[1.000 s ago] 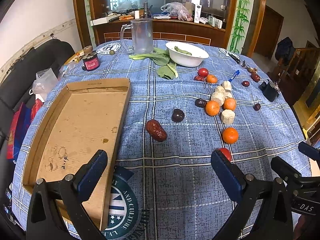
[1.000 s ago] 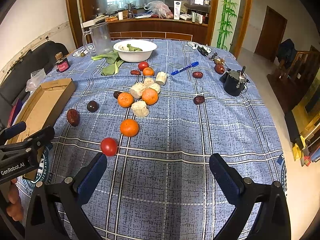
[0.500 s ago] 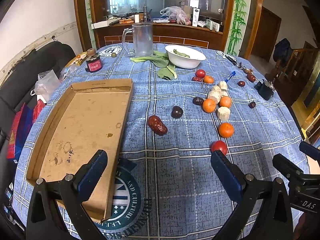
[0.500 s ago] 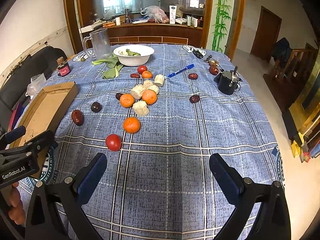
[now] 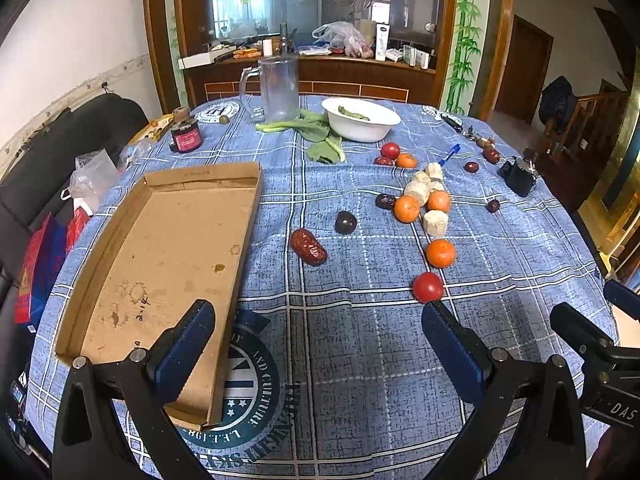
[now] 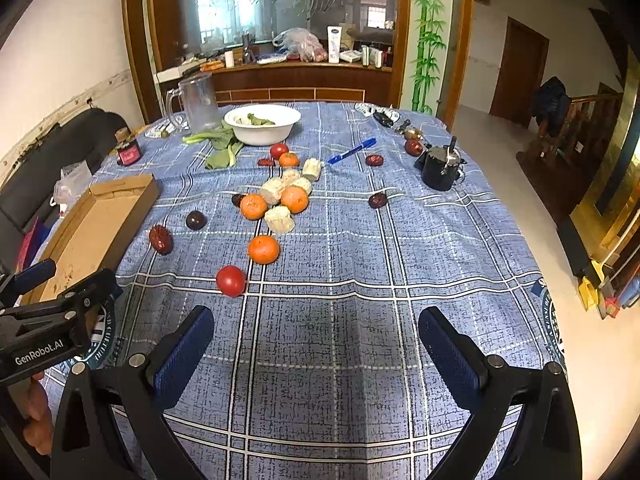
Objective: Organize fruits
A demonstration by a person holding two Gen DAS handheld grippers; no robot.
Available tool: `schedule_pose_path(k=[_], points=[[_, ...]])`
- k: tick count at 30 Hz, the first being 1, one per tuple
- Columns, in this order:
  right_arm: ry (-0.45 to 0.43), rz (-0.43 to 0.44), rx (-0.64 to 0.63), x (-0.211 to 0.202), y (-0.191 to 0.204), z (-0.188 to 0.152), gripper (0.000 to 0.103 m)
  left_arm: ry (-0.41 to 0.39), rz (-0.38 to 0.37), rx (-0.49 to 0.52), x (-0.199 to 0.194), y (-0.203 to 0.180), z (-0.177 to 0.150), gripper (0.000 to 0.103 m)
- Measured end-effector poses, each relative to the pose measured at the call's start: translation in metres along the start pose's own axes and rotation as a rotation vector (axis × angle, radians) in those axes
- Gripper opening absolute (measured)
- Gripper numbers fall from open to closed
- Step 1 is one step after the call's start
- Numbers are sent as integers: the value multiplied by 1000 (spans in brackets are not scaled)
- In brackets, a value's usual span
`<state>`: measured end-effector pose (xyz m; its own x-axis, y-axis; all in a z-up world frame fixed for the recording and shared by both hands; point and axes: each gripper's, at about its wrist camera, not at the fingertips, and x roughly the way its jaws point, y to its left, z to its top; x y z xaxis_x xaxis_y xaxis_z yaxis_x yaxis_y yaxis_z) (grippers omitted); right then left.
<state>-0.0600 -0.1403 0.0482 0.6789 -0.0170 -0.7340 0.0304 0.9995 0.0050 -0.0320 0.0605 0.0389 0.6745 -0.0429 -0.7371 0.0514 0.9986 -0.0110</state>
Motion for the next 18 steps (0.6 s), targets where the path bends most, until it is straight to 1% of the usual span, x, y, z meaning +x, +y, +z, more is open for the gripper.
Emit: schedule_pose_path(k=[6,12,18], points=[[-33,-2,-3,-10,1,-1,103,-21,3,-7,-6,-2,-2,103],[-33,11,10,-11,-1,-3,103,-63,17,-11,-14,-3,-5,103],[-31,7,3,-10,-1,-4,103,-55,15,-21,-13,-3,-5,103]])
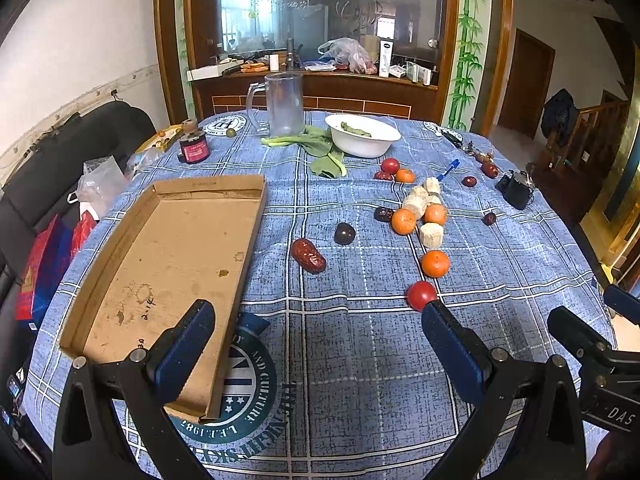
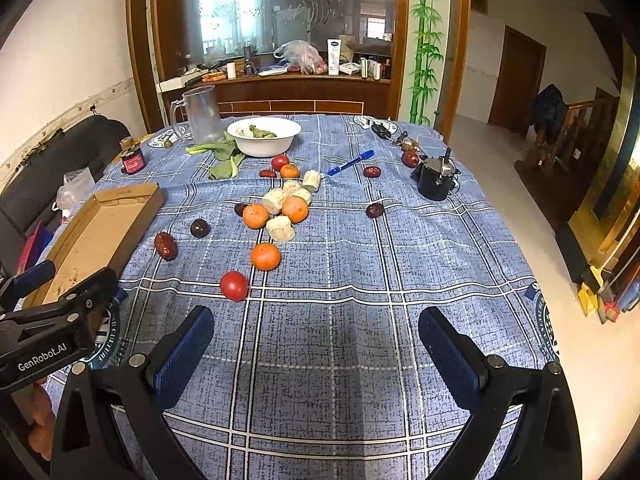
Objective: Organize fruits
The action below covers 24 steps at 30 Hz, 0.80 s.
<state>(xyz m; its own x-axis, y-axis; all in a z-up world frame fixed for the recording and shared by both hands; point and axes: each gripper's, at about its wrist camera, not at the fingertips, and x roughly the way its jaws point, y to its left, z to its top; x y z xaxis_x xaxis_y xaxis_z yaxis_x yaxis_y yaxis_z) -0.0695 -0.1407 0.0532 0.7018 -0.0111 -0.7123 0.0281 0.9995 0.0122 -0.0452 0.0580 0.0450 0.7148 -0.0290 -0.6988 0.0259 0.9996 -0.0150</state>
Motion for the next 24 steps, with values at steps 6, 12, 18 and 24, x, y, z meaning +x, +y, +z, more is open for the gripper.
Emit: schedule_pose_path(k=[6,12,18,24], points=[[2,11,3,6,-3,2,103,8,6,-6,5,-1,1,103],[11,17,-6,15,-4,6,103,37,12,-18,17,0,3,103],[37,45,-25,31,-3,10,103,63,39,-31,30,8,6,103],[129,173,-91,70,13,12,103,99,69,-49,40,27,4,103]])
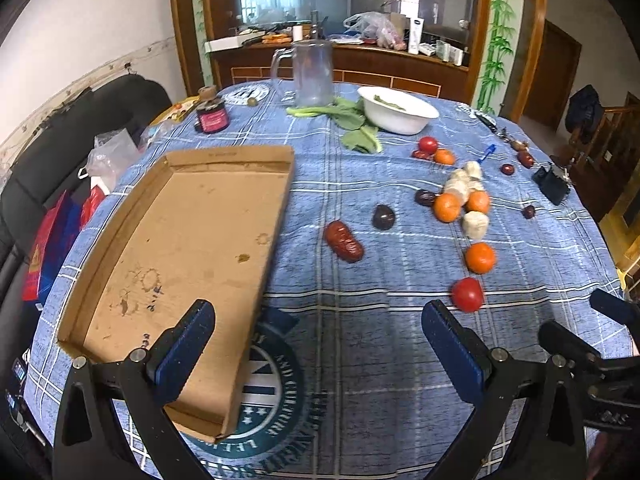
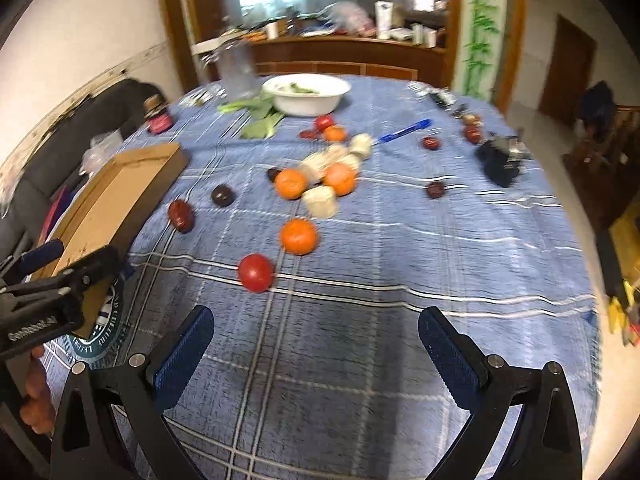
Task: Organize fruits
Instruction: 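Grasp the red tomato with the right gripper while the left gripper grasps a tangerine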
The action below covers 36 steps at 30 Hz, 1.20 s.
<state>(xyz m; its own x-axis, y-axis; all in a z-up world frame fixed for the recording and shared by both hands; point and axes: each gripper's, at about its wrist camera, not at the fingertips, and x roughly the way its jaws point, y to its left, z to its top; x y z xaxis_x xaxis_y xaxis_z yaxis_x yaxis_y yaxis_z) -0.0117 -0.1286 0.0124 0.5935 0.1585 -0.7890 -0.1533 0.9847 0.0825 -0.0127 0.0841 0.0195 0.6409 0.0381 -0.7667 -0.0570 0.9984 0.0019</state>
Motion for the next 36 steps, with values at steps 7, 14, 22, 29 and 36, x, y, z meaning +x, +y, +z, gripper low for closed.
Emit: schedule_pose_path(k=[7,14,22,29,36], points=[[16,103,-76,32,21,11,95,0,20,-38,-5,24,-1,103],[99,175,-113,64,40,17,64,13,22,-85,-4,43,-3,103],[145,180,-96,77,37,15,31,24,-3,-90,1,41,-1,103],[111,125,-78,51,5,6,31,43,-64,3,15,-9,12,103],[112,25,-49,31,-47,-13,31,91,-174,87,49,-90,27,103]])
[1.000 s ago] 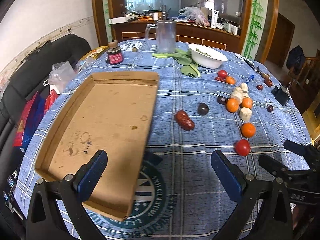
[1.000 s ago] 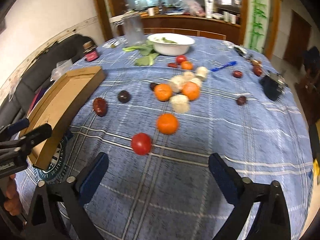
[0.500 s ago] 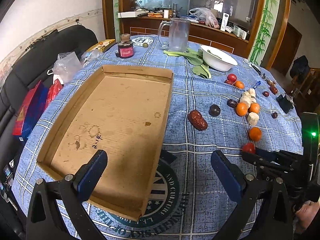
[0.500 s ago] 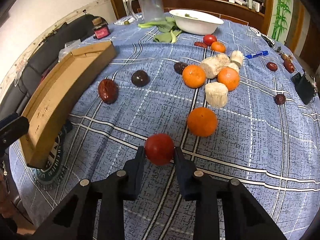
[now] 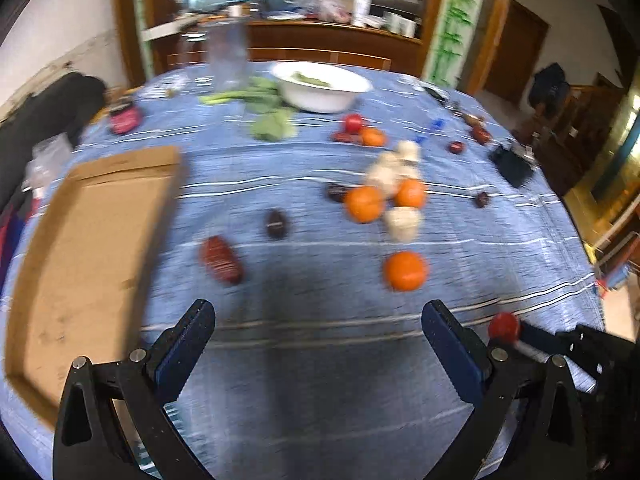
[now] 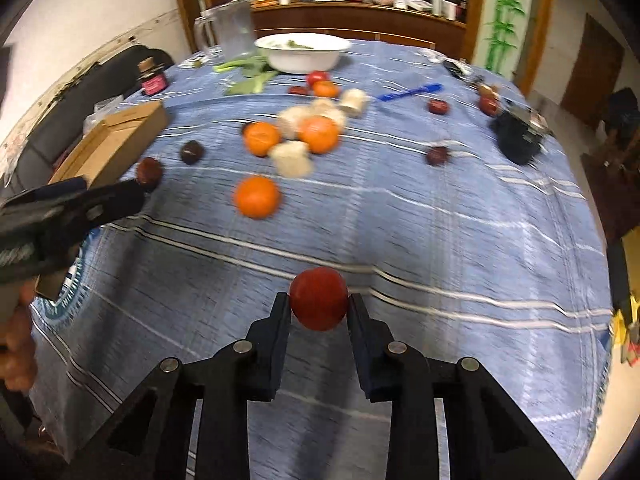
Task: Organize fruits
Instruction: 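Grasp the red tomato with the right gripper while the left gripper grasps a tangerine, then carry the tomato and tangerine into the cardboard tray and open both grippers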
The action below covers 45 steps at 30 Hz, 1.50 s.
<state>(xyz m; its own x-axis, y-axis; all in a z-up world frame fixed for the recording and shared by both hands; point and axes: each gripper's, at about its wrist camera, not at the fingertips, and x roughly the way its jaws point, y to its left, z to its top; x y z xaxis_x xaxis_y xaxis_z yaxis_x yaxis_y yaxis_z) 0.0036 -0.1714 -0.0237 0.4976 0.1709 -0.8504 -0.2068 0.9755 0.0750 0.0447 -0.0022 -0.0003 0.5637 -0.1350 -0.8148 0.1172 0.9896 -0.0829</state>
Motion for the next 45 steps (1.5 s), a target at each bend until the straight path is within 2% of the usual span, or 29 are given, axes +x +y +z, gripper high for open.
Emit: schedule_pose_path(k=[5,10,14,19,24,25,27,29,31,37,41,45], points=[[-10,18,41,-11,-27,-10,31,35,-5,43,32,-35,9,103],[-14,48,49,-13,-34,-14,31,67,-33,-5,54,-43,13,103],[-24,76,56,-13,-40,-15,31,48,32,-8,59,-45,15,103],[-26,102,67,-13,-46,-16,31,160,72,32,79,-52,15,103],[-25,117,64,-12,-49,-16,31,165,84,25,88,-52,12,103],[-25,119,62,-12,-49,-17,31,158,87,21,88,-51,12,100],[-26,121,60,-13,-50,-17,31,131,82,21,85,-50,14,84],[-31,123,56,-14,-50,-18,31,117,55,16,81,-49,17,48],[-34,118,49,-14,-49,-18,31,119,37,7,78,-45,20,31],[-43,101,17,-17,-43,-20,31,140,-15,-26,61,-34,8,31],[-64,62,-12,-25,-36,-21,31,121,-53,10,39,-30,-7,31],[-63,59,0,-29,-28,-22,31,121,-105,9,20,-15,-21,31]])
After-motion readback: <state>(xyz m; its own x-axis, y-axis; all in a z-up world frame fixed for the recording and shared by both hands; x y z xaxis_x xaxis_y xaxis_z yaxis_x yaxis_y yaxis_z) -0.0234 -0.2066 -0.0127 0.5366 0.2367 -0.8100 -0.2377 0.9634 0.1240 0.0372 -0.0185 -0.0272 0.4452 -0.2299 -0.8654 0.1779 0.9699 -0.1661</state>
